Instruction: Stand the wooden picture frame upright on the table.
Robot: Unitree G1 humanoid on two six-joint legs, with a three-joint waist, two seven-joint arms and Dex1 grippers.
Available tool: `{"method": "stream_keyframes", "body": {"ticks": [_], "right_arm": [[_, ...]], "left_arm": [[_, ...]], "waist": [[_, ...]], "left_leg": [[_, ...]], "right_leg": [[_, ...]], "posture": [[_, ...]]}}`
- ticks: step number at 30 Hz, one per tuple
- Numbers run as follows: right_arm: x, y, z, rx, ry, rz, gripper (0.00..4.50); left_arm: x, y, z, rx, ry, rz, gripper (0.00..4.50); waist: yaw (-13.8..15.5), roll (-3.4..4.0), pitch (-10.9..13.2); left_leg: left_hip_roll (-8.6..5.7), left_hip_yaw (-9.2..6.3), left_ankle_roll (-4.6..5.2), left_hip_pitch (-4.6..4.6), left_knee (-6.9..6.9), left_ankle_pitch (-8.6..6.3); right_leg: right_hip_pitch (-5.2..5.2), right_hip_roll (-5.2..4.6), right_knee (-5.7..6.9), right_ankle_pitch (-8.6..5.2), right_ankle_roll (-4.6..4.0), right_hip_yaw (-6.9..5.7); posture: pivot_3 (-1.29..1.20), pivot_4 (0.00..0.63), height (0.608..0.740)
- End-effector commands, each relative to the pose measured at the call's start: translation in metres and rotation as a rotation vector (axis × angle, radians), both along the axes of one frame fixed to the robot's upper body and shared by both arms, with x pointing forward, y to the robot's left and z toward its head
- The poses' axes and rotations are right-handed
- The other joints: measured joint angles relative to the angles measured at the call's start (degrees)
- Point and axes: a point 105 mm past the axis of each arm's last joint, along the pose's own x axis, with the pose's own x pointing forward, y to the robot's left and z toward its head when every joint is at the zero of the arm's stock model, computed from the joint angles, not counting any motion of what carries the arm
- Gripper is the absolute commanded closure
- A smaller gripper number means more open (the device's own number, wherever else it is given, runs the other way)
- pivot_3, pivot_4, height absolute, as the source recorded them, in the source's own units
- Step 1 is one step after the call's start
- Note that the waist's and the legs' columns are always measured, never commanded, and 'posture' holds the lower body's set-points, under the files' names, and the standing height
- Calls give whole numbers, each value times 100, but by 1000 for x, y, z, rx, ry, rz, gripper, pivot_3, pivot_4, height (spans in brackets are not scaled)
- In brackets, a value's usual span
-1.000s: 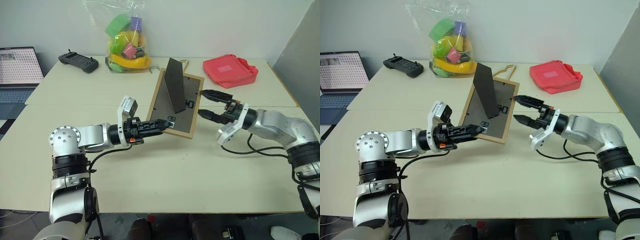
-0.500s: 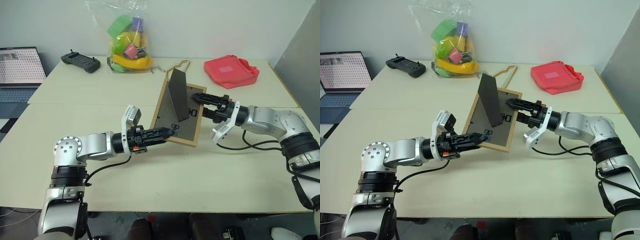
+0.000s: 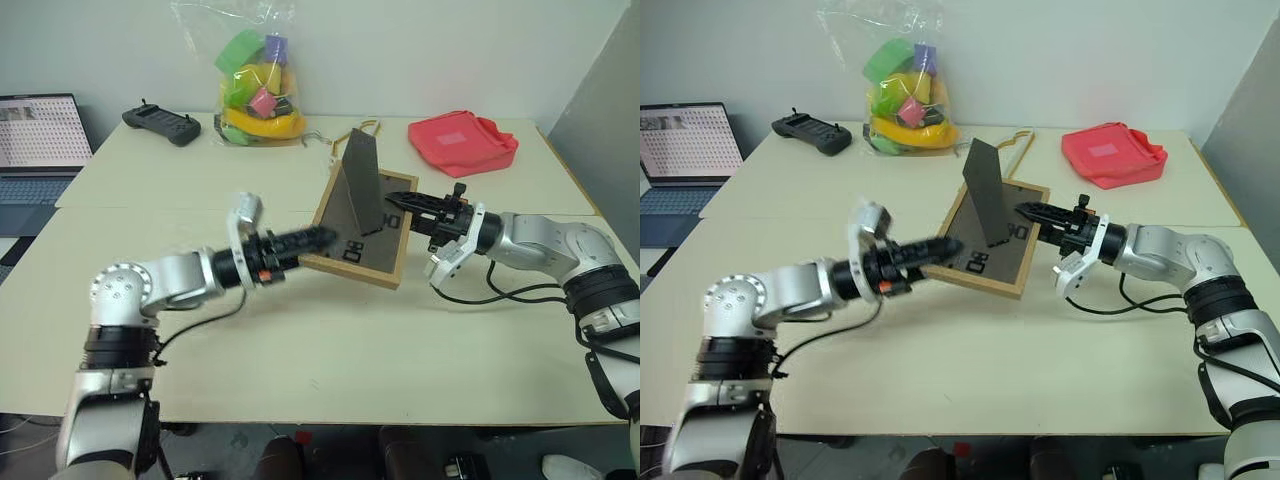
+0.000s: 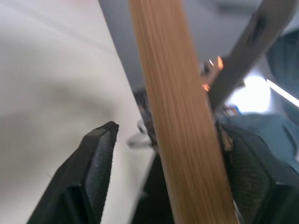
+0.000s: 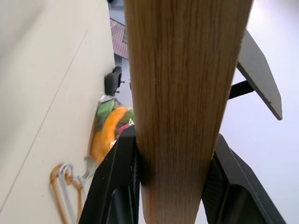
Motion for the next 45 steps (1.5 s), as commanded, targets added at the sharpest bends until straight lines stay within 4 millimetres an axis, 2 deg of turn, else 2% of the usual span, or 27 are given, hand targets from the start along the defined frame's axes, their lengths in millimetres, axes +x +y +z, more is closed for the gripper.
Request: {"method": "stream_keyframes", "body": {"ticks": [1, 3, 6, 8, 10, 12, 15, 18, 20, 28, 30, 37, 38, 40, 41, 45], "right_arm": [[17, -11, 6, 211, 255, -93, 3228], [28, -12, -1, 333, 516, -143, 3228], [33, -8, -4, 569, 964, -95, 3228], [31, -4, -6, 654, 1184, -44, 3228], [26, 4, -7, 736, 1433, 50, 3228], [25, 11, -9, 815, 1665, 140, 3228], [26, 18, -27, 805, 1832, 149, 3228], [24, 22, -36, 784, 1908, 154, 3228], [22, 26, -50, 737, 1945, 142, 3228], [18, 25, -86, 614, 1953, 65, 3228], [16, 23, -91, 601, 1951, 52, 2518], [13, 7, -94, 604, 1916, 3, 898], [11, 2, -96, 601, 1898, -20, 756], [8, -14, -98, 618, 1850, -79, 178], [8, -22, -99, 626, 1821, -112, 57], [0, -54, -91, 678, 1709, -223, 57]], "left_arm": [[6, 29, 42, 113, -249, 156, 181], [-2, 27, 38, 326, -374, 186, 0], [-3, 26, 38, 532, -545, 282, 0], [-10, 20, 43, 572, -653, 302, 0], [-25, 8, 40, 597, -765, 268, 0], [-35, 2, 21, 651, -808, 230, 0], [-42, 1, -4, 709, -824, 199, 0], [-44, 1, -14, 733, -838, 190, 0], [-48, 0, -21, 724, -834, 182, 0], [-51, -1, -35, 739, -834, 155, 0], [-49, -2, -36, 738, -832, 156, 0], [-41, 0, -39, 742, -815, 159, 0], [-39, 0, -40, 746, -810, 152, 0], [-35, 4, -39, 761, -808, 136, 0], [-32, 6, -39, 769, -808, 128, 0], [-15, 22, -39, 837, -766, 124, 0]], "waist": [[-20, -4, -1], [-54, -10, 1], [-70, -6, 2], [-32, -3, 4], [-12, -3, 4], [-2, -3, 4], [7, -3, 4], [24, -3, 4], [55, -3, 4], [46, -2, 4], [49, -3, 4], [44, -2, 4], [48, -3, 4], [75, -3, 4], [90, -3, 4], [113, -2, 4]], "left_leg": [[3, -1, 0, -1, -1, 0], [6, 2, 0, -2, -4, 0], [14, -5, -1, -2, -8, 0], [15, -9, -1, -4, -5, 0], [14, -8, -1, -5, -2, 1], [14, -6, 0, -4, -4, 0], [14, -1, 3, 2, -9, -2], [14, -1, 25, -1, -8, -14], [10, 0, 30, -6, -6, -17], [13, 4, 38, -5, -7, -21], [13, 3, 38, -5, -7, -21], [13, 2, 38, -5, -6, -21], [13, 2, 38, -5, -6, -21], [13, -2, 38, -5, -6, -21], [12, -2, 38, -6, -6, -21], [9, 1, 38, -6, -6, -21]], "right_leg": [[1, 0, -2, 0, 0, -3], [1, -2, -4, 0, 0, -1], [10, -10, -10, 0, -1, -8], [9, -11, -3, 0, -1, -12], [4, -9, 4, 0, -1, -13], [4, -4, 3, -2, -5, -13], [3, 5, 4, -6, -12, -10], [1, 10, 4, -7, -13, -11], [-1, 9, 1, -7, -12, -10], [-2, 9, -2, -7, -12, -10], [-2, 9, -1, -7, -12, -11], [-1, 9, 1, -7, -12, -11], [-1, 9, 1, -7, -12, -11], [0, 9, -1, -7, -12, -15], [0, 9, -1, -7, -12, -16], [0, 8, -1, -8, -11, -13]], "posture": [[0, 150, 740], [0, 150, 740], [0, 150, 740], [0, 150, 740], [0, 150, 740], [0, 150, 740], [0, 150, 740], [0, 150, 740], [0, 150, 740], [0, 150, 740], [0, 150, 740], [0, 150, 740], [0, 150, 740], [0, 150, 740], [0, 150, 740], [0, 150, 740]]}}
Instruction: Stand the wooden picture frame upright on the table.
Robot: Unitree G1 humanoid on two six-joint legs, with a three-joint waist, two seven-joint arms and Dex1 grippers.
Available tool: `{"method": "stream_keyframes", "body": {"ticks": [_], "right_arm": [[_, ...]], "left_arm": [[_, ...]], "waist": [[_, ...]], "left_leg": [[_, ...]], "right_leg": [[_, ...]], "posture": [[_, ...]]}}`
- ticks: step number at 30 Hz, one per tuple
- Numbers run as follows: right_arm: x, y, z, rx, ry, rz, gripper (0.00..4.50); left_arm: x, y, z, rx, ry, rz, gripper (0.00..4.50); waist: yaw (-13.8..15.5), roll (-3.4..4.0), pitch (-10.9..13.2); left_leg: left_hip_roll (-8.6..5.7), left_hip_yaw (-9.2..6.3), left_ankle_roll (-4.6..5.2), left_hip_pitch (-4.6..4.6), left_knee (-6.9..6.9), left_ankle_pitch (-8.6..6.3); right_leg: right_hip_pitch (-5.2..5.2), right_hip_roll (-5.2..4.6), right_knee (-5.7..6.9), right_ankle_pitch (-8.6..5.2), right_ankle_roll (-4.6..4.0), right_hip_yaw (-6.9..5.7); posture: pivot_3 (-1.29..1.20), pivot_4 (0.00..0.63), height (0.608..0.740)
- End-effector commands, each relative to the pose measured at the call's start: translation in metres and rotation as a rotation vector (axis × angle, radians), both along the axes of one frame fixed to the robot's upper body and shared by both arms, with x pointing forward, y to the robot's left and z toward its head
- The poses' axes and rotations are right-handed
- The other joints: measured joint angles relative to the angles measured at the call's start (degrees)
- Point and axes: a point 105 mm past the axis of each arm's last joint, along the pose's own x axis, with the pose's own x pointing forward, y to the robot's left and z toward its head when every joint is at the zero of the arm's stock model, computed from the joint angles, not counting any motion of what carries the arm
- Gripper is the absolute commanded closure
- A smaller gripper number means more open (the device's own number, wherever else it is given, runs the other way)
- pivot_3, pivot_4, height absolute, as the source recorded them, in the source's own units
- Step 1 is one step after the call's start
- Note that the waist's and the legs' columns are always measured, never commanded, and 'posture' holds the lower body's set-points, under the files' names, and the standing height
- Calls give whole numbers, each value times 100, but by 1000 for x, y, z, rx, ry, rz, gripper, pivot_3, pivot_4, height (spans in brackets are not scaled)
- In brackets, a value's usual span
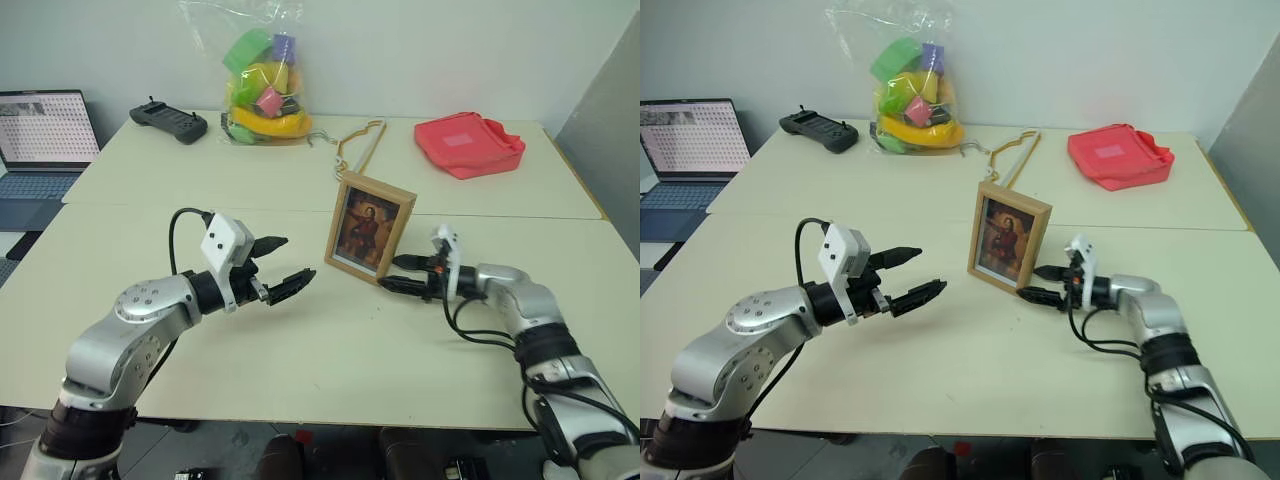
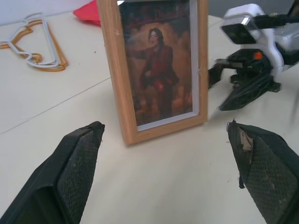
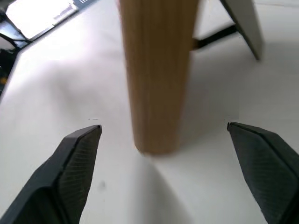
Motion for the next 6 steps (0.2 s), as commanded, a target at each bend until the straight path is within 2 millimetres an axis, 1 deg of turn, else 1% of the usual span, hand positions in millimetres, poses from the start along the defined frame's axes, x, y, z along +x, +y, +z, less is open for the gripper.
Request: {"method": "stream_keyframes", "body": {"ticks": [1, 2, 4, 6], "right_arm": [[-4, -23, 39, -34, -172, -78, 57], [-12, -25, 53, -29, -202, -84, 57], [-30, -24, 78, -37, -259, -79, 57], [-43, -19, 93, -18, -271, -81, 57]], "left_arm": [[13, 16, 7, 60, 6, 15, 0], [17, 20, 9, 70, 12, 10, 0], [27, 28, 11, 111, 17, 4, 0], [39, 35, 14, 124, -4, 15, 0]], "waist": [[-1, 0, 0], [-6, 2, 1], [-17, 4, 2], [-23, 5, 3]], "left_leg": [[1, -1, 0, 0, 0, 0], [0, -1, 0, 2, -1, 0], [3, -4, 1, 0, -2, 0], [4, -9, 1, 1, -4, -1]], "right_leg": [[0, 2, 1, 0, 0, 0], [0, 3, 2, 0, 0, 2], [-2, 7, 2, -1, 0, 0], [-2, 11, 3, -2, -2, -1]], "posture": [[0, 150, 740], [0, 150, 740], [0, 150, 740], [0, 150, 740]]}}
